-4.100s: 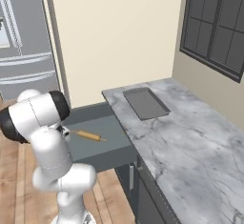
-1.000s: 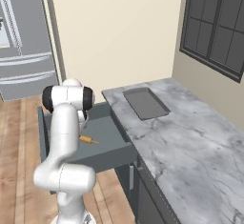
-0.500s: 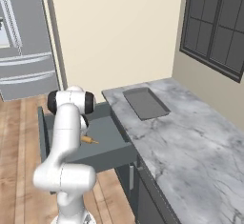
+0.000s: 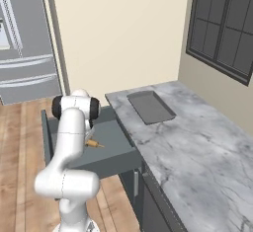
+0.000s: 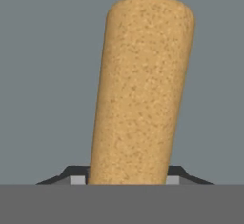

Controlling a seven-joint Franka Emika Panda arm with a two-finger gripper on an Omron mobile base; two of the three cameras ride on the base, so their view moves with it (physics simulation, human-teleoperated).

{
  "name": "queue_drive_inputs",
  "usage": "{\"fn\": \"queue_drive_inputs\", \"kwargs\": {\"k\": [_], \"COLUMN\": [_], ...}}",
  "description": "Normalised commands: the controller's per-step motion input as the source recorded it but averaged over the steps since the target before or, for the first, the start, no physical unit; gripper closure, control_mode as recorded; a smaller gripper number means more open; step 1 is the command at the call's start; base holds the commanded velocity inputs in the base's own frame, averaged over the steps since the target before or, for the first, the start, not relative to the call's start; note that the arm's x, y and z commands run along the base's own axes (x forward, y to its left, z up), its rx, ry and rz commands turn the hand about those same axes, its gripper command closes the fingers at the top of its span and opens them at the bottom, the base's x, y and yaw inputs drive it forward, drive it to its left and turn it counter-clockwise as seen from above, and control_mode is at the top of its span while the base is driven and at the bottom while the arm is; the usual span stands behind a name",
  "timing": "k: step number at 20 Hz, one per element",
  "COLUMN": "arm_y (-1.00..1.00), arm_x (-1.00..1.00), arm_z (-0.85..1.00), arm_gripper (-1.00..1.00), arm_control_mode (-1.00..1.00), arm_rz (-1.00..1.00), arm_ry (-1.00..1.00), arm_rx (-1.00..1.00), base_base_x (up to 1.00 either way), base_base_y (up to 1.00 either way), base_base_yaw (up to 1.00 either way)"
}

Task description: Pick the rolling pin from the drawer and place it on the counter.

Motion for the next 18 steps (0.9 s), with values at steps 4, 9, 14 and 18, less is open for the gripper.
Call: {"fn": "queue_drive_inputs", "kwargs": {"k": [4, 9, 14, 18], "arm_y": [0.0, -0.08, -0.31, -0.32], "arm_x": [-0.55, -0.38, -0.04, -0.1], "arm_z": [-0.32, 0.39, 1.0, 1.0], "arm_gripper": [1.0, 1.0, 1.0, 1.0], "arm_control_mode": [-1.0, -1.0, -1.0, -1.0], "arm_rz": [0.0, 0.0, 0.0, 0.0], "arm_ry": [0.0, -0.16, -0.28, -0.38], "arm_rx": [0.05, 0.14, 0.21, 0.16], "base_base_x": [0.0, 0.0, 0.0, 0.0], "base_base_y": [0.0, 0.0, 0.0, 0.0], "base_base_yaw": [0.0, 0.0, 0.0, 0.0]}}
